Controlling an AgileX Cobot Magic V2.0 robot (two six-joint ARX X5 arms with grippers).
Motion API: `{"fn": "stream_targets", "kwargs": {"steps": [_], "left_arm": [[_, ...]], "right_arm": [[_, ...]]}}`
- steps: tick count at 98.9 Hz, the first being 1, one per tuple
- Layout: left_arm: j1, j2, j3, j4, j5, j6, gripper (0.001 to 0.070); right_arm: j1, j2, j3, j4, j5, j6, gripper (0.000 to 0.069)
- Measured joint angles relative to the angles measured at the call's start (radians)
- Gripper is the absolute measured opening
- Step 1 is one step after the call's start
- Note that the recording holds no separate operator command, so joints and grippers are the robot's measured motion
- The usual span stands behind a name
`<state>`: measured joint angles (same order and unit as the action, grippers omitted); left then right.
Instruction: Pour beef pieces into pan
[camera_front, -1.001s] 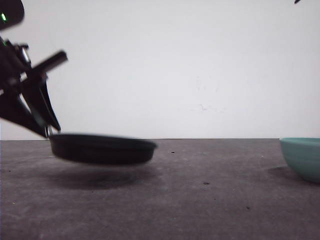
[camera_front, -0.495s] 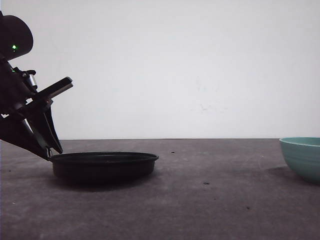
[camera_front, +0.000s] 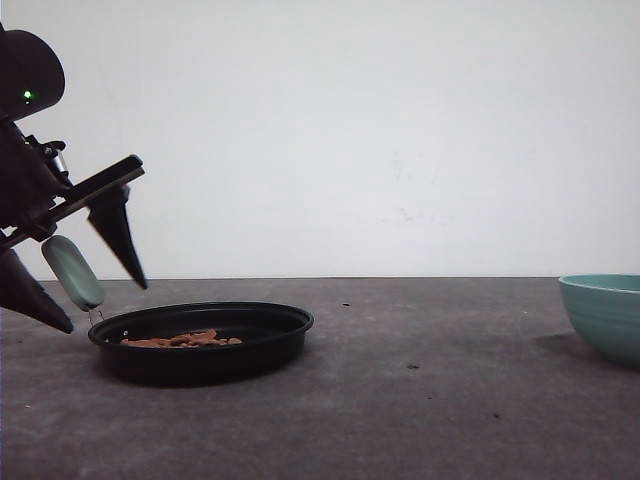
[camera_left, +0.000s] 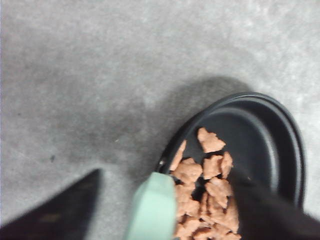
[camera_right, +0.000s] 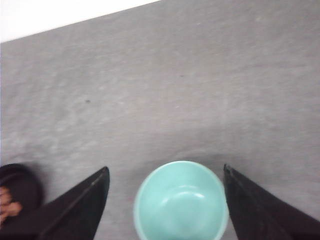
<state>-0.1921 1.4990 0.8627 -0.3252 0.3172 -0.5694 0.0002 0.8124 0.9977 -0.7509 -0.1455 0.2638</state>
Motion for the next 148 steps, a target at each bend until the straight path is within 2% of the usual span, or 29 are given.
{"fn": "stream_targets", "kwargs": {"steps": [6,23,33,53,66,72,76,77,90,98,106,121,137,148], "left_arm": [[0.000,-0.026,0.000,-0.011,-0.018,-0.002,0.0700],[0.000,-0.132,0.000,-0.055,-0.107,0.002,0.0696],[0.008,-0.212,0.000,-0.079,-0.119,0.026,0.0696],[0.023,-0.438,0.000,-0.086,-0.142,0.082,0.0696],[0.023,-0.572,0.003,-0.105,-0.199,0.137,0.0689],[0.023,-0.622,0.004,-0.127,-0.239,0.172,0.0619],[0.023,-0.652,0.004,-0.146,-0.252,0.195,0.0534],[0.024,-0.669,0.004,-0.156,-0.256,0.210,0.0475],[0.024,-0.761,0.003,-0.206,-0.261,0.261,0.0186],[0.024,-0.834,-0.013,-0.210,-0.267,0.274,0.0057],[0.024,-0.911,-0.048,-0.211,-0.270,0.282,0.0024],[0.024,-1.060,-0.114,-0.275,-0.272,0.302,0.0017],[0.024,-1.148,-0.138,-0.377,-0.345,0.314,0.0017],[0.024,-1.179,-0.138,-0.399,-0.353,0.314,0.0017]], "right_arm": [[0.000,0.002,0.000,0.000,0.032,-0.019,0.0442],[0.000,0.006,-0.010,0.001,0.133,-0.073,0.0442],[0.000,0.011,-0.021,0.007,0.168,-0.094,0.0442],[0.000,0.021,-0.026,0.051,0.172,-0.130,0.0442],[0.003,0.021,-0.026,0.102,0.172,-0.136,0.0432],[0.009,0.018,-0.026,0.116,0.167,-0.137,0.0370],[0.018,0.013,-0.028,0.122,0.164,-0.137,0.0305],[0.024,0.006,-0.032,0.129,0.161,-0.137,0.0269],[0.061,-0.064,-0.085,0.175,0.146,-0.146,0.0105],[0.087,-0.134,-0.142,0.213,0.146,-0.171,0.0038],[0.110,-0.216,-0.205,0.225,0.146,-0.195,0.0018],[0.122,-0.383,-0.318,0.221,0.146,-0.216,0.0010],[0.122,-0.528,-0.346,0.206,0.146,-0.216,0.0010],[0.122,-0.578,-0.346,0.209,0.146,-0.216,0.0010]]}}
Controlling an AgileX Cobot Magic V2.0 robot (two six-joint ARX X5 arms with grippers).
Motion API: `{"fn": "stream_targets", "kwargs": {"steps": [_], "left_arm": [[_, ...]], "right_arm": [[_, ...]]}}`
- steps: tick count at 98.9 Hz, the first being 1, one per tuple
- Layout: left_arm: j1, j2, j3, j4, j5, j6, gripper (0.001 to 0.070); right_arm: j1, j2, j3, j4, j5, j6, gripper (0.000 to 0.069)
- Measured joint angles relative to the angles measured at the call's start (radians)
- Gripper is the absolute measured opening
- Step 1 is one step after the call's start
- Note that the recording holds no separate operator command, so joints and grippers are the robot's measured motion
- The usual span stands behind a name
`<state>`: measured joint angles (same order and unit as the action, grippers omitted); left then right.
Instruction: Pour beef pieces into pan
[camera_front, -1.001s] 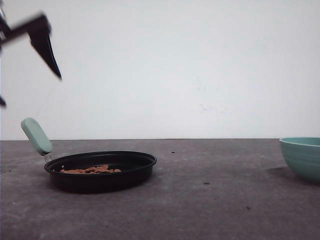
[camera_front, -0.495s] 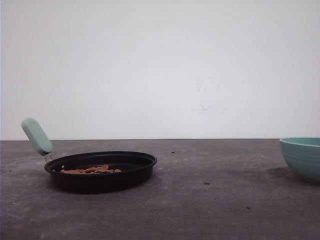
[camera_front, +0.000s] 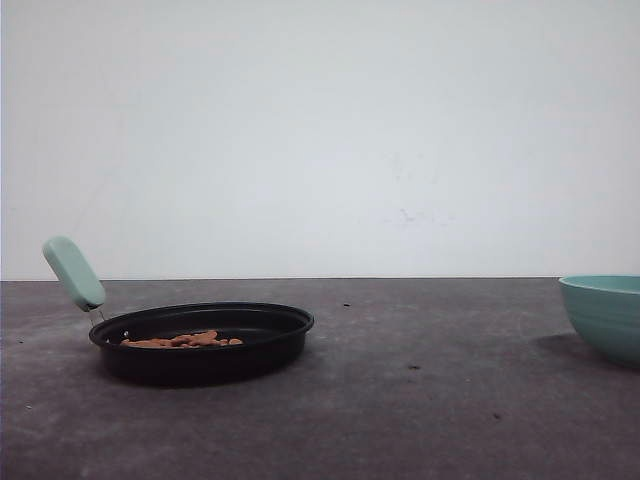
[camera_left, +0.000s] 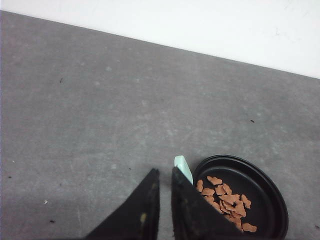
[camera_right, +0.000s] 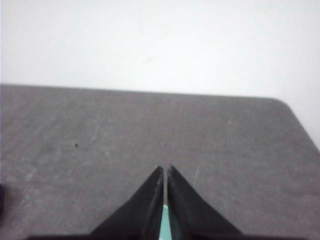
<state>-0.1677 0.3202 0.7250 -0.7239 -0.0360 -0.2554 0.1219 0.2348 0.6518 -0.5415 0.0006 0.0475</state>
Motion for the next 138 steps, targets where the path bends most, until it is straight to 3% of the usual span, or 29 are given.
{"fn": "stream_targets", "kwargs": {"steps": [103,127,138], "left_arm": [[0.000,-0.014,0.000,-0.002,-0.003,0.000,0.0017],[0.000,-0.014,0.000,-0.002,-0.003,0.000,0.0017],[0.000,-0.014,0.000,-0.002,-0.003,0.000,0.0017]], "right_arm": [[0.000,-0.041,0.000,0.035,0.000,0.000,0.0010],[0.000,-0.044,-0.005,-0.108,0.093,0.000,0.0010],[-0.008,-0.074,-0.077,-0.068,0.105,0.002,0.0010]]}}
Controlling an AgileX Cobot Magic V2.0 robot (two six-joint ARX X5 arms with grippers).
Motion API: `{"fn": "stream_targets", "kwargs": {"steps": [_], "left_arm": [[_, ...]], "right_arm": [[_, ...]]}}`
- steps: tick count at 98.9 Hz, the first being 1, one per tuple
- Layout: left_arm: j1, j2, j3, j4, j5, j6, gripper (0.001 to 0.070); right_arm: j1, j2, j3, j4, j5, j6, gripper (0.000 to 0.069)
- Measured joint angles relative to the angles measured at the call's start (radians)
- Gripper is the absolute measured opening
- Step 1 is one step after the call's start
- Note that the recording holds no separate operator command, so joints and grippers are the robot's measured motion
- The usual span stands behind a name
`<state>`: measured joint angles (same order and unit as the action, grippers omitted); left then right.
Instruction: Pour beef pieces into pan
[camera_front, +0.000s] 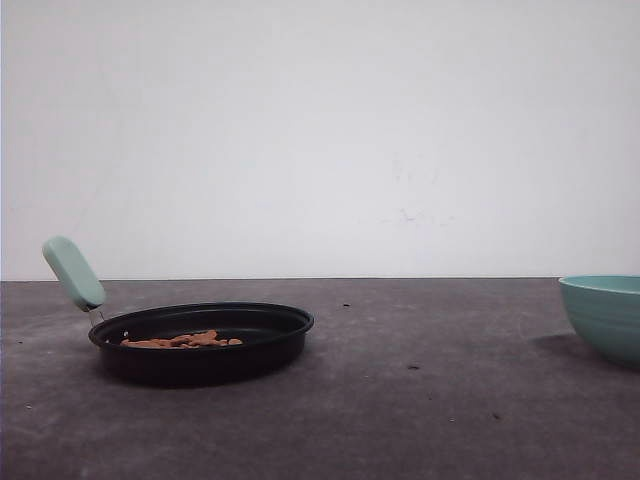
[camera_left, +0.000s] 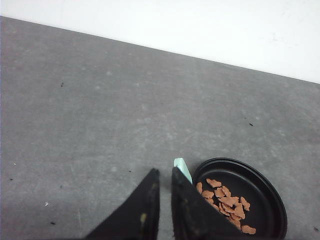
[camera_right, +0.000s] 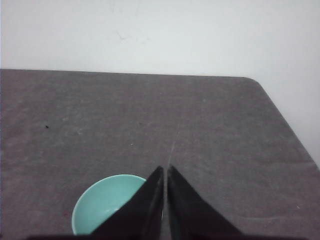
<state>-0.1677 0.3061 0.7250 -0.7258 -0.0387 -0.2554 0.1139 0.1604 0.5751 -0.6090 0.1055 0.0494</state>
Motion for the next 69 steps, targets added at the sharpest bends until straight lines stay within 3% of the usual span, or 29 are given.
{"fn": "stream_targets", "kwargs": {"steps": [21,41,69], "left_arm": [[0.000,0.000,0.000,0.000,0.000,0.000,0.0017],[0.000,0.000,0.000,0.000,0.000,0.000,0.0017],[0.000,0.000,0.000,0.000,0.000,0.000,0.0017]], "right_arm": [[-0.070,-0.089,-0.261,0.255,-0.064,0.003,0.0010],[-0.080,-0.156,-0.411,0.224,-0.098,0.009,0.0010],[-0.080,-0.153,-0.493,0.213,-0.125,0.076,0.0010]]}}
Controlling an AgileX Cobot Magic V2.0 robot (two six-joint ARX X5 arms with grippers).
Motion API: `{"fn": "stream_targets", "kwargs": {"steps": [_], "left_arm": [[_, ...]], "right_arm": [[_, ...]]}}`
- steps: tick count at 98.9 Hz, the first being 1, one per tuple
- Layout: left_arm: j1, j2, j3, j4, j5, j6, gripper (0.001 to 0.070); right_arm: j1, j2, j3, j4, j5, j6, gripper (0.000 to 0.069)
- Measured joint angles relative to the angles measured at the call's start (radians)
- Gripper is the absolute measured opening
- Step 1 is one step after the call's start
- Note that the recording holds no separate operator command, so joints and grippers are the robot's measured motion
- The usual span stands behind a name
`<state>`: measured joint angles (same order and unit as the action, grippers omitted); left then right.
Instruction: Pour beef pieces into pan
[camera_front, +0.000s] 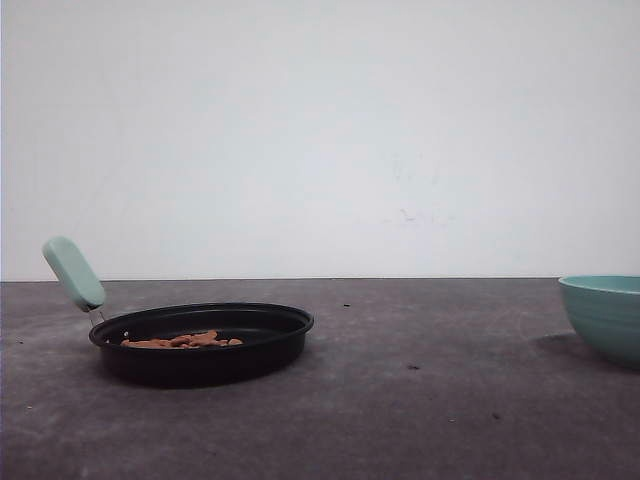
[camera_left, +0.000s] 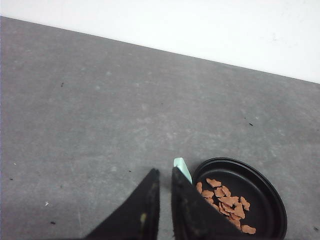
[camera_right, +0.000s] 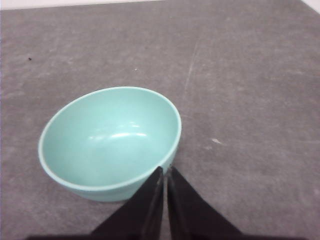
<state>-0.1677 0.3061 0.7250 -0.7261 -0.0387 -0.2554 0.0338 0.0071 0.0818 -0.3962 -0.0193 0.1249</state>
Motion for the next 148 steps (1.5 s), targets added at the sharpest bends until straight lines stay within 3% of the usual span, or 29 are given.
{"fn": "stream_targets", "kwargs": {"steps": [32,126,148], "left_arm": [[0.000,0.000,0.000,0.000,0.000,0.000,0.0017],[0.000,0.000,0.000,0.000,0.000,0.000,0.0017],[0.000,-0.032,-0.009,0.022,-0.017,0.045,0.0017]], "right_arm": [[0.026,-0.002,0.000,0.000,-0.040,0.011,0.0010],[0.041,-0.002,0.000,0.000,-0.034,0.011,0.0010],[0.041,-0.002,0.000,0.000,-0.034,0.011,0.0010]]}}
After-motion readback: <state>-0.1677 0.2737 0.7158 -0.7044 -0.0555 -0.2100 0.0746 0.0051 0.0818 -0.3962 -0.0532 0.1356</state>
